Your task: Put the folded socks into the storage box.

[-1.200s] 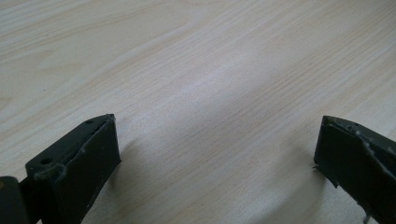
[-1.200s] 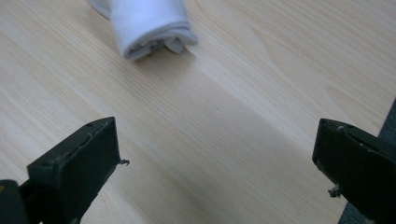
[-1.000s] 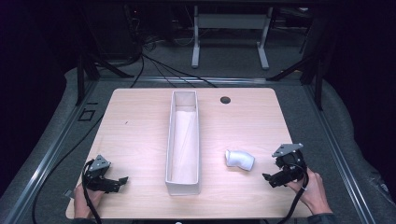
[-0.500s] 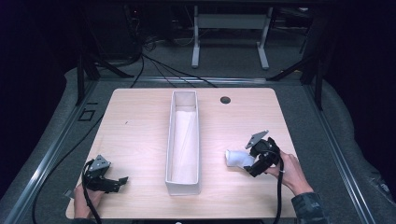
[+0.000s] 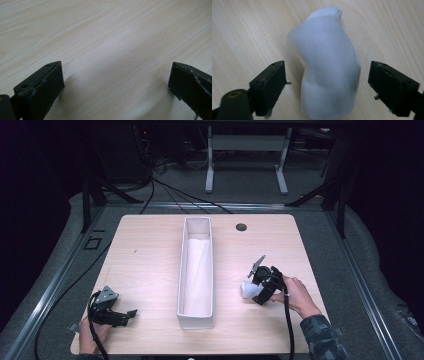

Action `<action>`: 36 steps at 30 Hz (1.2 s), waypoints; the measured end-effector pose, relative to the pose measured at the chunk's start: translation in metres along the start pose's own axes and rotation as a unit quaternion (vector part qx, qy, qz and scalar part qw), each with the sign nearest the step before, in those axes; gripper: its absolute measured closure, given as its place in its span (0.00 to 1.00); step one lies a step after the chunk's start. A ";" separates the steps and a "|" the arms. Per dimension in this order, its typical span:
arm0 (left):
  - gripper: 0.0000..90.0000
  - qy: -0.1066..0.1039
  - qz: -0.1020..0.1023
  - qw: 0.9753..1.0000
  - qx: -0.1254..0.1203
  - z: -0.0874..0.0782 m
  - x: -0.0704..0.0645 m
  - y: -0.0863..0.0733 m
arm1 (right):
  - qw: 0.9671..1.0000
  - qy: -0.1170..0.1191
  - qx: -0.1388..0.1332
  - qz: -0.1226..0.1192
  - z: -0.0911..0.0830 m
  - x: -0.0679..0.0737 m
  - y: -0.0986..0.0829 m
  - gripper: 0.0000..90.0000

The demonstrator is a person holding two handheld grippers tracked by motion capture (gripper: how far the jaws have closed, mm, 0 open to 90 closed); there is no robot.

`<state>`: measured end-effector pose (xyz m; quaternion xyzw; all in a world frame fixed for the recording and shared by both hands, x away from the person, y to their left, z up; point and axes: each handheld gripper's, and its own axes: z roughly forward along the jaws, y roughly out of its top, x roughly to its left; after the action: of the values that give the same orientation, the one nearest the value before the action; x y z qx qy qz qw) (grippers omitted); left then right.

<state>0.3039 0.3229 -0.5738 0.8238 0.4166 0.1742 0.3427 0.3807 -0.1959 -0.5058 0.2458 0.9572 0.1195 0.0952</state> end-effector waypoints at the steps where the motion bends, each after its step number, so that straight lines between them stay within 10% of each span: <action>1: 0.00 0.000 0.000 1.000 0.000 0.000 0.000 0.000 | 1.000 -0.003 0.002 -0.005 0.001 0.000 0.002 0.18; 23: 0.00 -0.001 0.001 1.000 0.000 0.000 0.000 0.000 | 0.999 -0.020 0.023 -0.013 0.023 0.001 0.007 0.61; 36: 0.00 0.000 0.000 1.000 0.000 0.000 0.000 0.000 | 1.000 -0.011 0.004 -0.013 0.014 -0.002 0.004 0.66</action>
<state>0.3039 0.3229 -0.5738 0.8240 0.4162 0.1740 0.3429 0.3873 -0.1911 -0.5177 0.2354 0.9595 0.1123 0.1064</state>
